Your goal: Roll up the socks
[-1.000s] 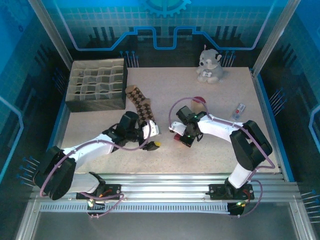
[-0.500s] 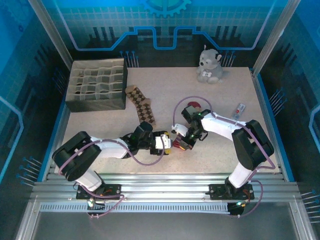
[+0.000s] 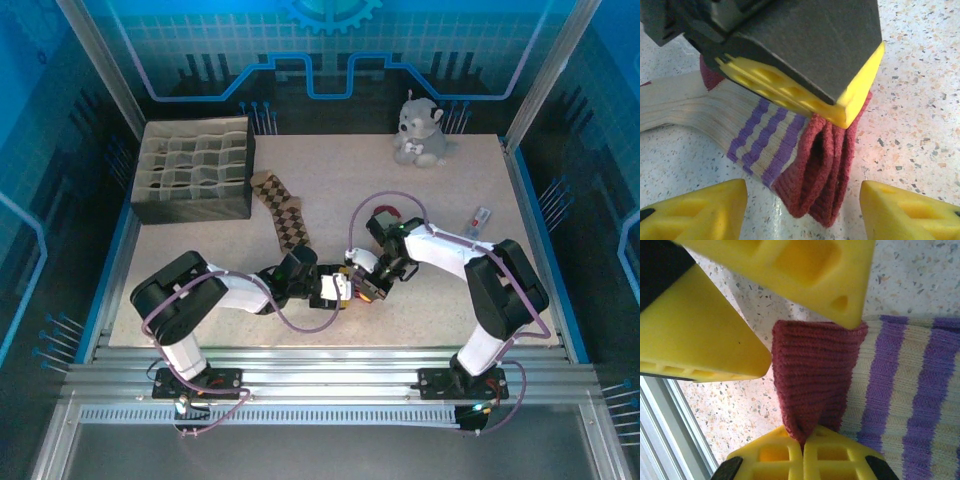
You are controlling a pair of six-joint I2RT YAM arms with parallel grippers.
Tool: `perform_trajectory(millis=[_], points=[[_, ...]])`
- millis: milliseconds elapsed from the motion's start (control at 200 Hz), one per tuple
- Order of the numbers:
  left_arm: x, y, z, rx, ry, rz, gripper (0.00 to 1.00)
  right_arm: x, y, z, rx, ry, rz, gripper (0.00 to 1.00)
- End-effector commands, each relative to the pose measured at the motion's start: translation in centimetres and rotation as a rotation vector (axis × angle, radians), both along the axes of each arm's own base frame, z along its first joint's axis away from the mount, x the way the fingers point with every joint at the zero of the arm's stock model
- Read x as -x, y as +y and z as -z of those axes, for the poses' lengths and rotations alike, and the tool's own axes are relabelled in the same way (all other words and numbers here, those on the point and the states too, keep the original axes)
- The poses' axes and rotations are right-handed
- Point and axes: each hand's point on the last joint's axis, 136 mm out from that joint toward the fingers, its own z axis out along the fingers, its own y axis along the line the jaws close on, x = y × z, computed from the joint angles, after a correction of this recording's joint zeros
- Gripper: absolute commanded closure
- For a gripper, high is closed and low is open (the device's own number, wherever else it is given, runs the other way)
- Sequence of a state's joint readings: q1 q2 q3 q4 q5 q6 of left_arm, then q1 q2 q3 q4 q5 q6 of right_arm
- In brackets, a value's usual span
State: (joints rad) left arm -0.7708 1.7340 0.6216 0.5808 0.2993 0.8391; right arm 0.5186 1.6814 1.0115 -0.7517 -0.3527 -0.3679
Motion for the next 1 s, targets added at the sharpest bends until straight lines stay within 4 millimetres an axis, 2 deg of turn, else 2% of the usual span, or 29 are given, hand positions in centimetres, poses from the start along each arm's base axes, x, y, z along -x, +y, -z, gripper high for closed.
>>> perform_trajectory(millis=[0,120,210,435,475,525,630,675,771,921,941,996], points=[[-0.1,-0.9,0.0,-0.012,-0.047,0.042,0.40,0.4,0.1,-0.5,-0.029,0.047,0.009,1.00],[0.1,-1.2,0.4,-0.031,-0.049,0.055,0.41,0.4,0.1,-0.4,-0.032,0.061,0.014,1.00],[0.2,-1.3,0.6,-0.043,-0.046,0.058,0.48,0.4,0.1,-0.4,-0.036,0.065,0.019,1.00],[0.9,-1.4,0.7,-0.073,0.004,0.061,1.00,0.3,0.4,-0.6,-0.050,0.079,0.042,1.00],[1.1,-1.3,0.8,-0.072,0.017,0.059,1.00,0.2,0.5,-0.8,-0.060,0.076,0.053,0.99],[1.4,-1.1,0.8,-0.069,0.036,0.052,1.00,0.1,0.7,-1.2,-0.078,0.068,0.070,0.94],[1.8,-0.6,0.8,-0.063,0.098,0.009,1.00,-0.4,1.3,-2.1,-0.121,0.044,0.123,0.71],[2.0,-0.4,0.7,-0.065,0.131,-0.004,1.00,-0.8,1.4,-2.6,-0.129,0.021,0.153,0.65],[2.2,-0.2,0.4,-0.068,0.211,-0.047,1.00,-1.4,1.6,-4.0,-0.168,-0.027,0.217,0.60],[2.3,-0.2,-0.3,-0.059,0.344,-0.103,1.00,-2.8,1.6,-6.5,-0.246,-0.128,0.362,0.58],[2.4,-0.2,-0.4,-0.055,0.362,-0.107,1.00,-2.6,1.3,-6.1,-0.244,-0.128,0.391,0.57],[2.6,-0.4,-0.7,-0.048,0.412,-0.104,1.00,-2.8,0.9,-6.5,-0.278,-0.162,0.461,0.57]])
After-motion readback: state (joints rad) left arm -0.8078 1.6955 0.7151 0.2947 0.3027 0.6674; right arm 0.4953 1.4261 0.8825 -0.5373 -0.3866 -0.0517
